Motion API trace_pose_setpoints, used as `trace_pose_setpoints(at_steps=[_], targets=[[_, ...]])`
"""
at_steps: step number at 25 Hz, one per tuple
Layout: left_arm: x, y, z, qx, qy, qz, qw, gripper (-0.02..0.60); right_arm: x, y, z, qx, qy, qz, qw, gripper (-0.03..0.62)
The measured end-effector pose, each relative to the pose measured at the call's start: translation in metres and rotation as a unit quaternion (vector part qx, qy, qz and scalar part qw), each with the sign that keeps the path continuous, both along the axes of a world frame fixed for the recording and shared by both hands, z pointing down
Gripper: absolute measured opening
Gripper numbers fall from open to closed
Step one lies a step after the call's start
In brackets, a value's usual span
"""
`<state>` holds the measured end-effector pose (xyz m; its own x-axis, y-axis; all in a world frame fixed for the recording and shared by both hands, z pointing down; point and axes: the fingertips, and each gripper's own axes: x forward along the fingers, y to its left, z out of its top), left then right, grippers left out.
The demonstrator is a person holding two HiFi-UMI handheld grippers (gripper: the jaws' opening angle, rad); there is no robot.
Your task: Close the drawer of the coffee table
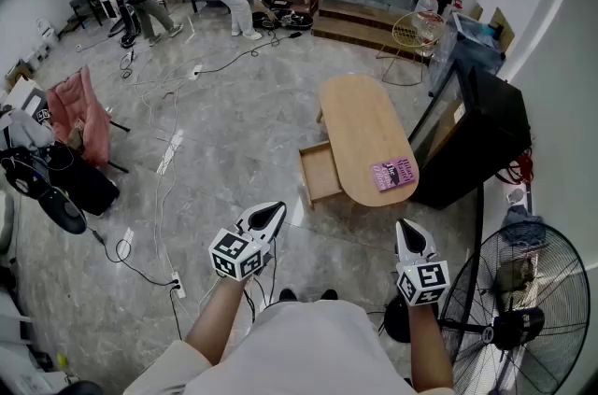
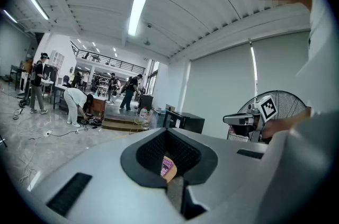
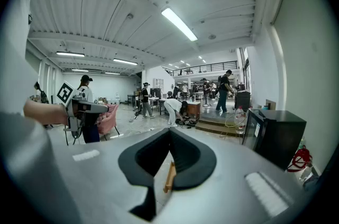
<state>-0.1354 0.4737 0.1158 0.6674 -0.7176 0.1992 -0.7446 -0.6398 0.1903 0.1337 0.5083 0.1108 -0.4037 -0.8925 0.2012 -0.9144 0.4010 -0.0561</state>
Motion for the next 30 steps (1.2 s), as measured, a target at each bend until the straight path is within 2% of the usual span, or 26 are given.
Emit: trace_pose_setpoints(at_steps=[18,30], targets=[[-0.022,-0.004,0.010,-0.012,0.002,0.007,0.9999,0.006,-0.027,-0.001,0.002,-0.012,0.001,0.009,1.000,0.011],[-0.049,-0.003,0.025,-0.025,0.002,0.038,0.9990,0.006,-0.057,0.009,0.010,-0.018,0.001,0.042,0.999,0.011]])
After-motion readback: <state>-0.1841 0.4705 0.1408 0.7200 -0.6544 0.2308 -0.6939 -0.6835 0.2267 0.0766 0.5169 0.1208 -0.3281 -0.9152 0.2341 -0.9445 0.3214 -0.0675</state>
